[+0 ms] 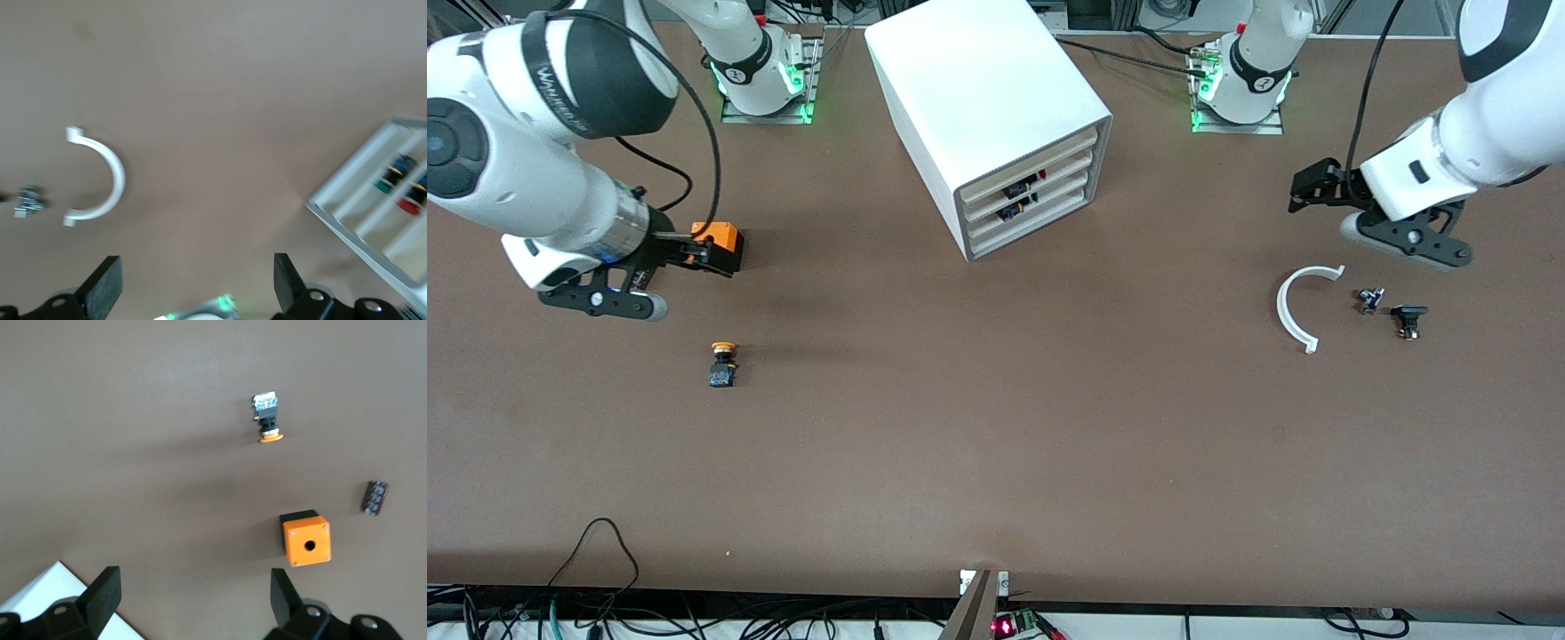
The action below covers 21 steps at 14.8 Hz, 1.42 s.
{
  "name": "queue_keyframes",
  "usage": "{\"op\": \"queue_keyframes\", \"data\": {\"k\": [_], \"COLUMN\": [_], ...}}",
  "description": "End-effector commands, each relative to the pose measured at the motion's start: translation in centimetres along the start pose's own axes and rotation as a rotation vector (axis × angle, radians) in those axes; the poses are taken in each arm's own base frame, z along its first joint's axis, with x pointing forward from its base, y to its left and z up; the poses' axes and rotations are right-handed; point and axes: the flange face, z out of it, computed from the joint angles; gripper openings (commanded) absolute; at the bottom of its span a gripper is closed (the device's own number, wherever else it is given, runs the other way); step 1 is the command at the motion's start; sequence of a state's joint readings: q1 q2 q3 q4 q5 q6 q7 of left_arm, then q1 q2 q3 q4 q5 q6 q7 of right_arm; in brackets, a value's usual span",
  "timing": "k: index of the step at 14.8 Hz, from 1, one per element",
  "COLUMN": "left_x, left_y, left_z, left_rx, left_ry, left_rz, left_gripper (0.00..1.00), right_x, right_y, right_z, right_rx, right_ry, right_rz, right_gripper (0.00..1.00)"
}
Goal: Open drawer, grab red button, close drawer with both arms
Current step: 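Reach the left gripper to the drawer handle while the right gripper approaches the cabinet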
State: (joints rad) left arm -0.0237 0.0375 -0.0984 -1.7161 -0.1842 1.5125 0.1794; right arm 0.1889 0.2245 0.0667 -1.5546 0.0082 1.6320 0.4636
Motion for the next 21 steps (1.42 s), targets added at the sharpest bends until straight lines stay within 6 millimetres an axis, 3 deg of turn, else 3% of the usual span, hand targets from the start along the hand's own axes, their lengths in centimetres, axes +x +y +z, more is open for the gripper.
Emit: {"op": "queue_keyframes", "data": {"k": [1, 3, 7, 10, 13, 17, 21], "left_x": [2.0, 3.8, 5.0, 3.8, 1.7, -0.7, -1.8], "left_y": [-0.1, 0.2, 2.5, 3.7, 4.4, 5.7, 7.4], "left_z": [3.8, 8.0, 13.7, 19.6, 25.5, 30.1, 33.5], "left_rx": [-0.162, -0.359, -0.645, -0.780, -0.922, -1.005, -1.070], "left_ry": [-0.092, -0.110, -0.033, 0.063, 0.133, 0.131, 0.132], "left_rz": [0.133, 0.217, 0.211, 0.218, 0.216, 0.217, 0.208], "left_gripper": [1.00, 1.00, 0.99, 0.98, 0.97, 0.92, 0.82], "right_x": [0.1, -0.3, -0.6, -1.4, -3.7, -5.8, -6.7], "right_y": [-2.9, -5.7, -9.6, -13.2, -17.8, -21.6, -23.0], "right_z": [-0.9, -0.9, -0.6, -0.8, -1.2, -0.8, -1.3], "right_rx": [0.007, 0.006, 0.028, 0.073, 0.092, 0.128, 0.166], "right_ry": [0.018, 0.022, 0.025, 0.015, 0.029, 0.045, 0.048], "right_rz": [0.088, 0.117, 0.211, 0.299, 0.366, 0.463, 0.515], "right_gripper": [0.99, 0.99, 0.99, 0.99, 0.99, 0.99, 0.99]}}
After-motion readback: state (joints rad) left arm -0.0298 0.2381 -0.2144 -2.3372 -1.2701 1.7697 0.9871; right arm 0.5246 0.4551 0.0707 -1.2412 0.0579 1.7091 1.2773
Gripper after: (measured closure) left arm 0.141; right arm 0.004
